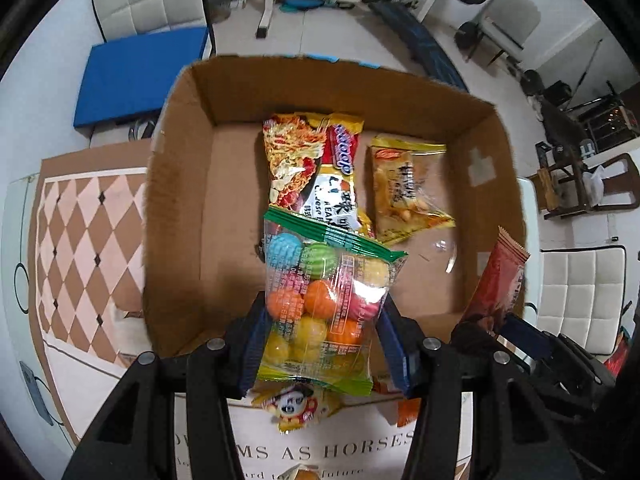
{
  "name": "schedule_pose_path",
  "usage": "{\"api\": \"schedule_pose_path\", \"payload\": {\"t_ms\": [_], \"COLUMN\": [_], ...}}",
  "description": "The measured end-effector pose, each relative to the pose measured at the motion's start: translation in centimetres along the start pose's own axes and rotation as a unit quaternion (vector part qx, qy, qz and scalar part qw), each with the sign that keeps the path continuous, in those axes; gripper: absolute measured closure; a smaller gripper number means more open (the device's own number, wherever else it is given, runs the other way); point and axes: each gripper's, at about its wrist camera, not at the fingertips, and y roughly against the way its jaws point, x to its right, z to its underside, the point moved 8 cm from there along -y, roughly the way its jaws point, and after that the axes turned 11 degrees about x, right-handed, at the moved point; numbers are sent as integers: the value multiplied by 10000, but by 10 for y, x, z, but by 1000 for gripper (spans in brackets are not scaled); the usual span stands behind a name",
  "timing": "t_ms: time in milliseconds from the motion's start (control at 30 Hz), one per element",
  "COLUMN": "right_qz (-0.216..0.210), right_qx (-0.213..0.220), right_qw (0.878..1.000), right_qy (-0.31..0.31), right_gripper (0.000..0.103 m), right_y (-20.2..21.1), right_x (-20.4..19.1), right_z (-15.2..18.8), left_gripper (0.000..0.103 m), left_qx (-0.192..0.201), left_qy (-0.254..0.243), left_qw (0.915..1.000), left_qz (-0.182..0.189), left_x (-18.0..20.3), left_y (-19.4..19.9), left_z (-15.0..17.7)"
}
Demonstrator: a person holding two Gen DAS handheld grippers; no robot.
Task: Organize snacks
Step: 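Lower both packets into the box and open both tools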
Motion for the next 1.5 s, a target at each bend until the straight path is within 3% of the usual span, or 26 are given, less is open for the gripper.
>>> {"api": "schedule_pose_path", "payload": {"t_ms": [333,833,867,900,933,1000,1267,1500], "right_qz": [314,330,345,352,350,424,716,822], "right_qx": [-459,-1005,-1042,-1088,-1093,-1083,-758,-191], "right_qw": [9982,9933,9928,9922,9921,9917,9922,9942], "right_qy": [231,474,490,504,511,546,690,668], "right_gripper": [45,41,32,19,15,15,8,7], "right_y": [-59,-95,-97,-99,-99,-97,-74,-26], "right_x": [15,20,20,20,20,22,23,24], "right_z": [8,20,20,20,20,19,7,0], "left_gripper": [54,53,51,42,25,13,13,13], "left_qx": [-586,-922,-915,-881,-866,-816,-530,140], "left_qy": [126,36,66,85,88,99,187,34], "left_qw": [9982,9955,9956,9959,9961,9965,9983,9998], "left_qz": [-100,-230,-213,-171,-165,-178,-120,-148], "left_x": [-6,-9,-10,-10,-10,-14,-15,-8], "left_y": [-55,-80,-79,-77,-78,-74,-43,1], "left_z": [11,22,22,21,21,19,8,2]}}
